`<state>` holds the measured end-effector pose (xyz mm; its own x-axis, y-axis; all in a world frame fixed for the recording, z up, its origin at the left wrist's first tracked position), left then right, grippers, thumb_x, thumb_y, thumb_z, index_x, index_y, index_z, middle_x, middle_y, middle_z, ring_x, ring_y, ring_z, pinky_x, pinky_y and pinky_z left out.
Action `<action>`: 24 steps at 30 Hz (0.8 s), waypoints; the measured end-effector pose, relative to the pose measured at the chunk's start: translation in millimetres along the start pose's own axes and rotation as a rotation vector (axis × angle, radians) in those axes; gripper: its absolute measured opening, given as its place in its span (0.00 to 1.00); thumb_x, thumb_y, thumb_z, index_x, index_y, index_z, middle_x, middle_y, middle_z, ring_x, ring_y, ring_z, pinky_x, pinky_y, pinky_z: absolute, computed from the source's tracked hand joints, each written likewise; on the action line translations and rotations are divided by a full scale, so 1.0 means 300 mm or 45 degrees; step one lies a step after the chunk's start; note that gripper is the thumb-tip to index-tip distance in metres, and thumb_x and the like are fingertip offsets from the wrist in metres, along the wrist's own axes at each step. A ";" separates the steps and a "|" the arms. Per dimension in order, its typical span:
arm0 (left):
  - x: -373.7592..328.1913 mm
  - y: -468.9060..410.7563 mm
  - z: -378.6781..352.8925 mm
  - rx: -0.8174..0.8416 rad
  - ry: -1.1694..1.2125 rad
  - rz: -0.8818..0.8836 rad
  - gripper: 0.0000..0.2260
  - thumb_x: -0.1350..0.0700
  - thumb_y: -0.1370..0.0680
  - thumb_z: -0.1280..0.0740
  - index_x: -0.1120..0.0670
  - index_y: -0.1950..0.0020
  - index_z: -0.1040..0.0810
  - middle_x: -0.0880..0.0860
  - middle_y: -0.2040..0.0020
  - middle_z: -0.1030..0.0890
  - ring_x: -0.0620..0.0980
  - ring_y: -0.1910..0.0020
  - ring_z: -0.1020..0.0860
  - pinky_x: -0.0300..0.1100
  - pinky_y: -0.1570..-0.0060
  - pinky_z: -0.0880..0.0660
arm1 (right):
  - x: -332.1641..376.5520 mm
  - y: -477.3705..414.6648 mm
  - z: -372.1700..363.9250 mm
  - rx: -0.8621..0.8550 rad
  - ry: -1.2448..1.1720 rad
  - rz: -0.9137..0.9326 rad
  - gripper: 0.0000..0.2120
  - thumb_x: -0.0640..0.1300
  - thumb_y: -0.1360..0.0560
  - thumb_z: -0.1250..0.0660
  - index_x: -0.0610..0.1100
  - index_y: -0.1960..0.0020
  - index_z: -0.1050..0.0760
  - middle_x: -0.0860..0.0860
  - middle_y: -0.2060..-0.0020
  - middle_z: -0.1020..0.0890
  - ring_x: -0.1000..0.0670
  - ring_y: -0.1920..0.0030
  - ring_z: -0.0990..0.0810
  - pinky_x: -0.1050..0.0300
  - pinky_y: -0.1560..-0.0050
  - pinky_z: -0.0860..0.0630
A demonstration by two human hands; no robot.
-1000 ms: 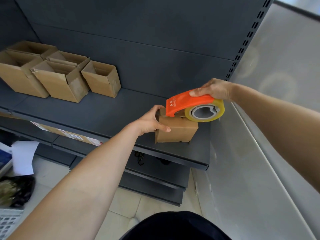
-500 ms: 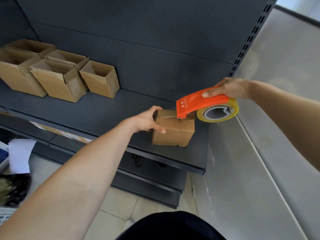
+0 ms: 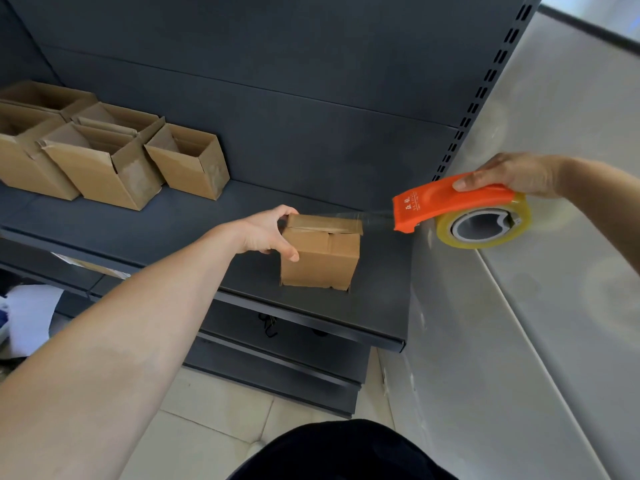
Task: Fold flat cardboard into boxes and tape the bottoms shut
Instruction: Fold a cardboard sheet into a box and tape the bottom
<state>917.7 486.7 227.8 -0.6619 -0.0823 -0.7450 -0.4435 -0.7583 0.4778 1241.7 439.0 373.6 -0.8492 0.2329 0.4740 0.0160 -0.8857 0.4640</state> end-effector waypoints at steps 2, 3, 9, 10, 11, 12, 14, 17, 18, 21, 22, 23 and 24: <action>-0.001 -0.001 0.003 0.008 -0.016 0.006 0.36 0.59 0.37 0.21 0.40 0.36 0.35 0.49 0.41 0.26 0.50 0.44 0.24 0.53 0.42 0.24 | -0.003 -0.001 0.003 0.001 0.004 0.000 0.53 0.78 0.64 0.30 0.41 0.52 0.19 0.46 0.61 0.14 0.43 0.59 0.15 0.51 0.53 0.22; -0.001 0.000 0.003 0.013 -0.019 0.010 0.37 0.58 0.37 0.22 0.40 0.35 0.35 0.49 0.41 0.26 0.50 0.44 0.24 0.53 0.42 0.24 | -0.007 -0.004 0.000 0.001 0.007 -0.005 0.53 0.78 0.64 0.30 0.42 0.52 0.18 0.46 0.61 0.14 0.43 0.59 0.15 0.50 0.51 0.22; -0.001 0.004 0.004 0.029 -0.021 0.024 0.37 0.59 0.37 0.22 0.39 0.35 0.36 0.48 0.41 0.27 0.50 0.44 0.25 0.53 0.41 0.25 | -0.075 -0.060 -0.063 0.021 0.051 -0.096 0.51 0.79 0.65 0.31 0.43 0.54 0.17 0.48 0.61 0.14 0.45 0.58 0.15 0.48 0.45 0.22; -0.002 0.005 0.004 0.032 -0.021 0.027 0.38 0.59 0.37 0.22 0.39 0.35 0.36 0.48 0.40 0.27 0.50 0.44 0.25 0.53 0.41 0.25 | -0.087 -0.073 -0.077 0.021 0.060 -0.115 0.52 0.79 0.66 0.32 0.44 0.53 0.17 0.48 0.61 0.14 0.45 0.58 0.15 0.49 0.46 0.22; -0.002 0.005 0.003 0.034 -0.022 0.030 0.38 0.59 0.37 0.22 0.40 0.34 0.37 0.48 0.40 0.28 0.50 0.44 0.25 0.53 0.41 0.25 | -0.096 -0.086 -0.094 0.024 0.068 -0.130 0.53 0.80 0.67 0.32 0.45 0.54 0.18 0.48 0.61 0.14 0.46 0.58 0.15 0.49 0.46 0.22; -0.003 0.006 0.003 0.034 -0.021 0.033 0.38 0.59 0.37 0.22 0.40 0.34 0.37 0.48 0.40 0.28 0.50 0.44 0.25 0.53 0.41 0.25 | -0.101 -0.096 -0.111 0.030 0.075 -0.141 0.52 0.80 0.67 0.33 0.46 0.54 0.18 0.48 0.60 0.14 0.46 0.58 0.15 0.50 0.47 0.22; -0.003 0.005 0.000 0.036 -0.016 0.039 0.38 0.60 0.36 0.22 0.40 0.34 0.38 0.48 0.40 0.28 0.50 0.44 0.25 0.52 0.40 0.25 | -0.109 -0.107 -0.145 0.049 0.074 -0.163 0.45 0.78 0.57 0.30 0.46 0.53 0.19 0.49 0.59 0.15 0.47 0.58 0.16 0.51 0.47 0.23; -0.003 0.004 -0.005 0.050 0.005 0.047 0.38 0.61 0.35 0.22 0.41 0.33 0.38 0.49 0.41 0.28 0.50 0.43 0.25 0.50 0.41 0.24 | -0.131 -0.137 -0.169 0.020 0.094 -0.215 0.28 0.66 0.36 0.30 0.45 0.49 0.20 0.48 0.55 0.17 0.47 0.57 0.18 0.51 0.45 0.25; -0.004 0.004 -0.008 0.059 0.024 0.051 0.38 0.62 0.35 0.23 0.42 0.33 0.38 0.50 0.40 0.28 0.51 0.43 0.25 0.49 0.42 0.23 | -0.133 -0.150 -0.177 0.013 0.108 -0.218 0.26 0.66 0.34 0.30 0.46 0.48 0.21 0.49 0.55 0.17 0.48 0.56 0.18 0.51 0.45 0.25; -0.007 0.008 -0.019 0.077 0.088 0.061 0.39 0.66 0.34 0.24 0.43 0.32 0.39 0.52 0.40 0.29 0.51 0.43 0.24 0.45 0.45 0.22 | -0.119 -0.177 -0.211 0.028 0.137 -0.204 0.25 0.66 0.33 0.31 0.47 0.47 0.20 0.49 0.55 0.17 0.48 0.55 0.19 0.52 0.45 0.26; -0.006 0.008 -0.021 0.077 0.105 0.068 0.39 0.66 0.34 0.24 0.44 0.31 0.40 0.52 0.40 0.29 0.51 0.43 0.24 0.44 0.46 0.22 | -0.115 -0.184 -0.218 0.026 0.145 -0.197 0.25 0.66 0.33 0.31 0.47 0.48 0.20 0.49 0.55 0.17 0.48 0.56 0.19 0.52 0.45 0.26; -0.005 0.009 -0.022 0.077 0.118 0.075 0.39 0.67 0.33 0.25 0.44 0.31 0.40 0.52 0.40 0.29 0.52 0.43 0.24 0.44 0.46 0.22 | -0.109 -0.184 -0.224 0.027 0.156 -0.194 0.24 0.65 0.33 0.31 0.46 0.50 0.20 0.49 0.55 0.18 0.49 0.57 0.19 0.53 0.47 0.26; -0.004 0.009 -0.024 0.079 0.128 0.083 0.39 0.67 0.33 0.25 0.44 0.31 0.40 0.53 0.39 0.29 0.52 0.43 0.24 0.44 0.46 0.22 | -0.103 -0.183 -0.229 0.030 0.164 -0.191 0.24 0.65 0.32 0.31 0.46 0.51 0.21 0.49 0.56 0.18 0.49 0.57 0.19 0.53 0.48 0.26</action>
<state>921.6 480.0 226.8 -0.6279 -0.1971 -0.7530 -0.4403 -0.7079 0.5524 1230.9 452.8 282.0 -0.9036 0.3070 0.2989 -0.1049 -0.8349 0.5403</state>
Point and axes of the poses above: each hand's wrist, its own y-axis away from the middle knuckle, its own z-axis out of the back of the hand, x = y × z, the point moved 9 cm from there along -y, towards the middle knuckle
